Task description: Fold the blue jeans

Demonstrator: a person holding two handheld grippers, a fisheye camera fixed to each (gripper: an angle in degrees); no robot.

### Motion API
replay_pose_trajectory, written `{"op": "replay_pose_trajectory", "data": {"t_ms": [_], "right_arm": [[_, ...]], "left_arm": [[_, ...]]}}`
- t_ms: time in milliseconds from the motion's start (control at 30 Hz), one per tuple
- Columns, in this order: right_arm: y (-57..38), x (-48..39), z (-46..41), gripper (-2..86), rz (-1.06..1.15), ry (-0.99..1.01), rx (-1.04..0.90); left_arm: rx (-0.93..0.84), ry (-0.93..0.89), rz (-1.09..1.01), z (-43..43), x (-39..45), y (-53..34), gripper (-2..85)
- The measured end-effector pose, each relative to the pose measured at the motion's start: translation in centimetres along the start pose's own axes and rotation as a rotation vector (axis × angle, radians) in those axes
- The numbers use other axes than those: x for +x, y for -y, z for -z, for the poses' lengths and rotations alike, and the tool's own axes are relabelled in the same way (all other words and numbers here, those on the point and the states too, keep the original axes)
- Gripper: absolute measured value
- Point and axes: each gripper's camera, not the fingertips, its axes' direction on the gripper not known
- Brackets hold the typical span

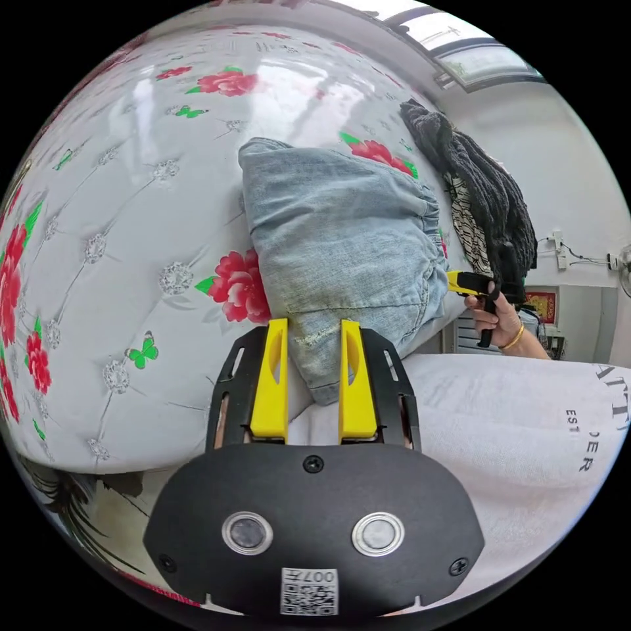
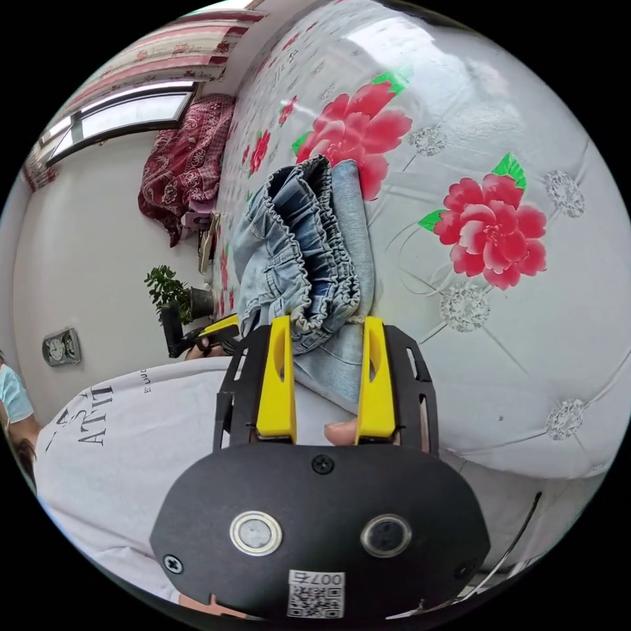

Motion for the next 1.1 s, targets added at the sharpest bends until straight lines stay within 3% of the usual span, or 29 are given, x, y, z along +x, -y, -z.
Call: {"op": "replay_pose_trajectory", "data": {"t_ms": [133, 233, 333, 400, 500, 567, 700, 900, 1067, 1100], "right_arm": [[1.4, -1.5, -2.2, 12.5, -0.111, -0.002, 0.033], [5.0, -5.8, -6.5, 12.2, -0.186, -0.029, 0.142], [14.3, -13.0, -14.3, 11.8, -0.146, 0.108, 0.225], [24.7, -20.6, -22.5, 11.6, 0.047, 0.216, 0.000], [32.9, -28.8, -30.2, 10.7, 0.189, 0.135, -0.348], [33.8, -32.8, -31.1, 9.8, 0.309, 0.037, -0.374], [28.3, -37.1, -29.5, 7.3, 0.615, -0.313, -0.351], [11.4, -30.8, -23.8, 3.9, 0.833, -0.870, -0.457], [-0.7, -24.4, -20.9, 1.5, 0.722, -0.870, -0.612], [-2.8, -24.4, -18.8, 1.4, 0.737, -0.784, -0.338]], "left_arm": [[0.015, 0.027, -0.029, 0.6, -1.0, 2.7, 11.5], [0.085, 0.143, -0.090, 3.2, -3.9, 6.9, 11.1], [0.269, 0.464, -0.016, 9.5, -10.4, 11.8, 8.5], [0.335, 0.669, 0.214, 15.3, -16.7, 14.5, 6.2], [0.414, 0.663, 0.360, 20.6, -21.2, 14.1, 7.1], [0.436, 0.670, 0.379, 21.2, -21.9, 12.8, 7.6], [0.366, 0.531, 0.350, 16.3, -19.7, 9.2, 7.6], [0.131, 0.488, 0.159, 7.0, -8.3, 6.7, 6.3], [-0.022, 0.453, -0.111, 2.0, 1.7, 8.0, 6.2], [-0.053, 0.447, -0.163, 0.9, 3.8, 8.7, 6.1]]}}
